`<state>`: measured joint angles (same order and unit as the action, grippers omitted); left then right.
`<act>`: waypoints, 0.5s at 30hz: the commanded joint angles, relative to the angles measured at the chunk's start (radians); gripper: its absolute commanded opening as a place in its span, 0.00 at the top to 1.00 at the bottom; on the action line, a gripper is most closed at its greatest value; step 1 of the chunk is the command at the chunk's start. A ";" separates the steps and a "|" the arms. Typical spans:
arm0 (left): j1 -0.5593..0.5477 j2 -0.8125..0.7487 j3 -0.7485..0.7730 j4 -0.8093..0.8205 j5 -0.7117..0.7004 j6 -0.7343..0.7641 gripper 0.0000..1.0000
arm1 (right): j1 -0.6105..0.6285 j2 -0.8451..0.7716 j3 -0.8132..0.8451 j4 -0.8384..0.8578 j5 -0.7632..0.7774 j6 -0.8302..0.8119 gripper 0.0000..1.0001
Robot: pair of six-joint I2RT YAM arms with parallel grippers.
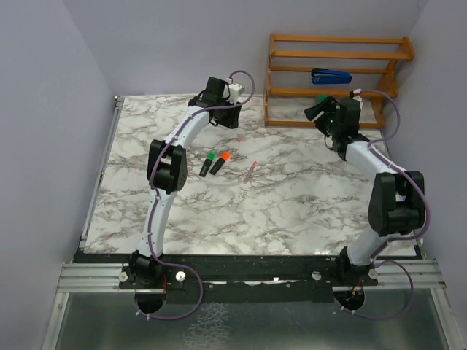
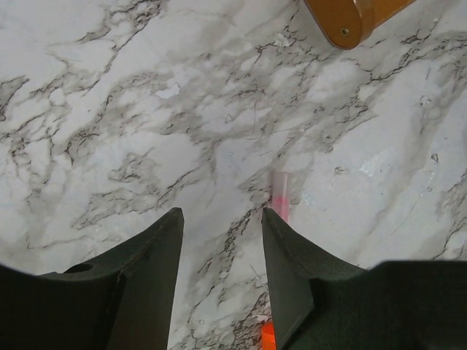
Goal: Insert the pens into the pen caps
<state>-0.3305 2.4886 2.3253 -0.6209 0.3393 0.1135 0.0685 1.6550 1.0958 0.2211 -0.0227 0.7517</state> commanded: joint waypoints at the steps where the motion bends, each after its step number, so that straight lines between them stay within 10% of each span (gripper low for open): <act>1: 0.001 -0.046 -0.036 0.006 -0.177 -0.085 0.53 | 0.021 0.112 0.180 -0.201 -0.186 -0.071 0.32; 15: -0.236 -0.506 -0.735 0.204 -0.288 -0.154 0.55 | 0.076 0.158 0.338 -0.394 -0.104 -0.078 0.30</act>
<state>-0.5510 2.1239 1.7424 -0.5037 0.0509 0.0364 0.1539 1.8458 1.4387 -0.1162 -0.1410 0.6907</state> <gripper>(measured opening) 0.452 0.699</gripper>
